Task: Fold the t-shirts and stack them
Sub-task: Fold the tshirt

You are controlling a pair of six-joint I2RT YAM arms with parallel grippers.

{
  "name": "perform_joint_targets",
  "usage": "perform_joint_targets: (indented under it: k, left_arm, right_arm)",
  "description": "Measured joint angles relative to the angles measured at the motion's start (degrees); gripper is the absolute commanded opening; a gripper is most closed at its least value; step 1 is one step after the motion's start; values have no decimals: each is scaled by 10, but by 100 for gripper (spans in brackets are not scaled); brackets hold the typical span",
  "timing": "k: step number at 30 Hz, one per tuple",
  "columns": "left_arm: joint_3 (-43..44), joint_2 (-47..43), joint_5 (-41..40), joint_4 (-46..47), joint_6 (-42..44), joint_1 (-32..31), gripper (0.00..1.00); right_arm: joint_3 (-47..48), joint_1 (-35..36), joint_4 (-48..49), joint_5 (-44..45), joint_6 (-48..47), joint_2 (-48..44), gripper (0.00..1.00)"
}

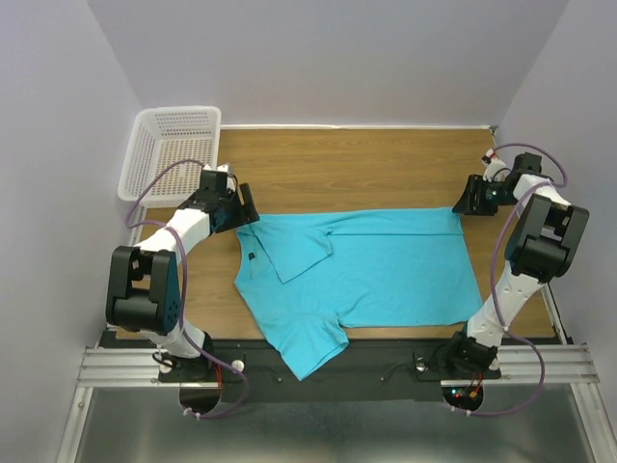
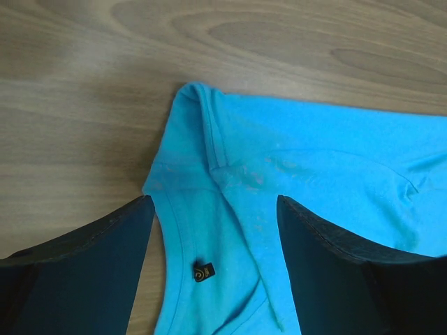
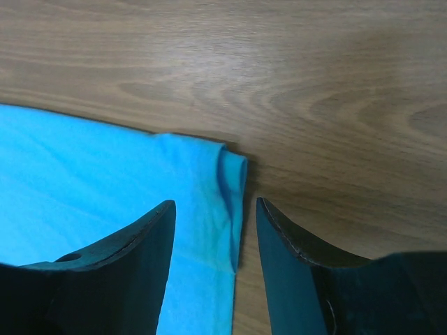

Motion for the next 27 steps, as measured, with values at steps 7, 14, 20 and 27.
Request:
perform_joint_targets:
  k: [7,14,20,27]
  left_arm:
    - [61,37,-2,12,23,1,81]
    - [67,80,-4,9,30,4,78]
    - [94,130,3,1,34,4,68]
    - [126,159,12,-2,37,4,53]
  right_arm:
    - [13,11,5,11,24,40,55]
    - [16,31,19,13,40,49,45]
    - [16,32,26,15,47,52,34]
    - [16,32,26,17,51,55,26]
